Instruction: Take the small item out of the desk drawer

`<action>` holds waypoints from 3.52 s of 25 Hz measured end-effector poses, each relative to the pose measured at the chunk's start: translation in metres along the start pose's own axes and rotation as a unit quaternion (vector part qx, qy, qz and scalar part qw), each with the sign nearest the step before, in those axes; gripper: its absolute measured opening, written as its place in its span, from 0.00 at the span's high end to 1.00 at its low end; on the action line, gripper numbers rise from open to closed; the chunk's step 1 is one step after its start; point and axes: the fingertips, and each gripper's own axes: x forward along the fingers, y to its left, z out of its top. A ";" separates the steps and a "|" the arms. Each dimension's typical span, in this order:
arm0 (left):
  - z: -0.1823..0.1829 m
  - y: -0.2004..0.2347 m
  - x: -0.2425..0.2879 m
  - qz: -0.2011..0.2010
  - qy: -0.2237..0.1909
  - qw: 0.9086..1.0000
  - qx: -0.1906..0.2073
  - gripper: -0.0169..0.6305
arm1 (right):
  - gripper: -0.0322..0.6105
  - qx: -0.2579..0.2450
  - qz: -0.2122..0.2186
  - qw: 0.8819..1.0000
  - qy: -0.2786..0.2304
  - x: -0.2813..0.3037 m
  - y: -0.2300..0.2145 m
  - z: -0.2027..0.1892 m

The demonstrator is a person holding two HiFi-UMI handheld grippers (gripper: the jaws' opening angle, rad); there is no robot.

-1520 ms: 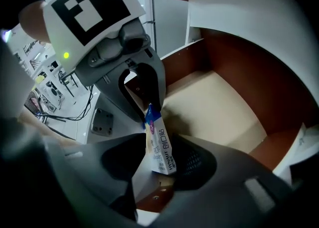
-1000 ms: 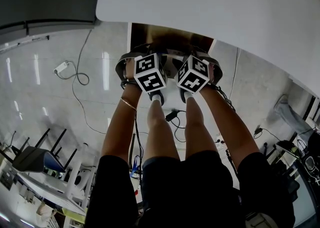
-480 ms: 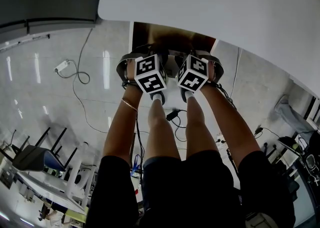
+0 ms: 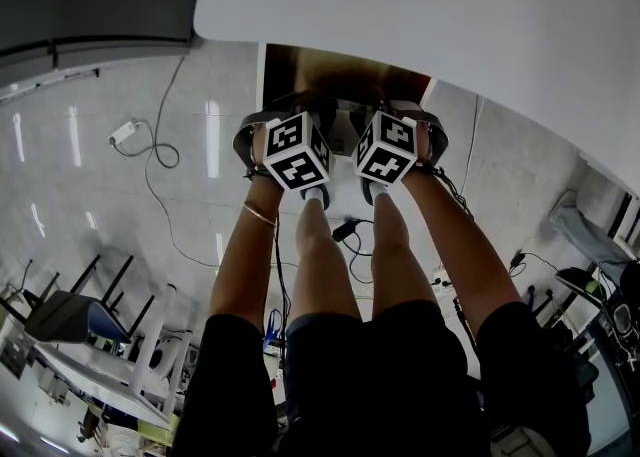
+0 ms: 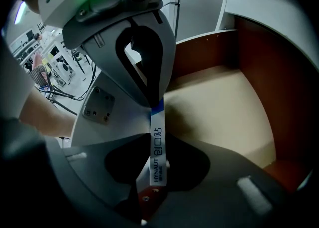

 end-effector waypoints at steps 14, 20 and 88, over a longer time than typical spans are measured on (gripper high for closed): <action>0.017 0.004 -0.026 0.042 -0.064 0.995 -0.063 0.97 | 0.78 0.051 -0.024 0.998 -0.039 -0.021 -0.009 0.005; 0.023 0.009 -0.050 0.074 -0.102 0.985 -0.115 0.97 | 0.78 0.113 -0.033 0.990 -0.073 -0.040 -0.014 0.007; 0.139 -0.031 -0.316 0.208 -0.294 0.900 -0.245 0.97 | 0.79 0.292 -0.111 0.880 -0.359 -0.348 0.002 0.064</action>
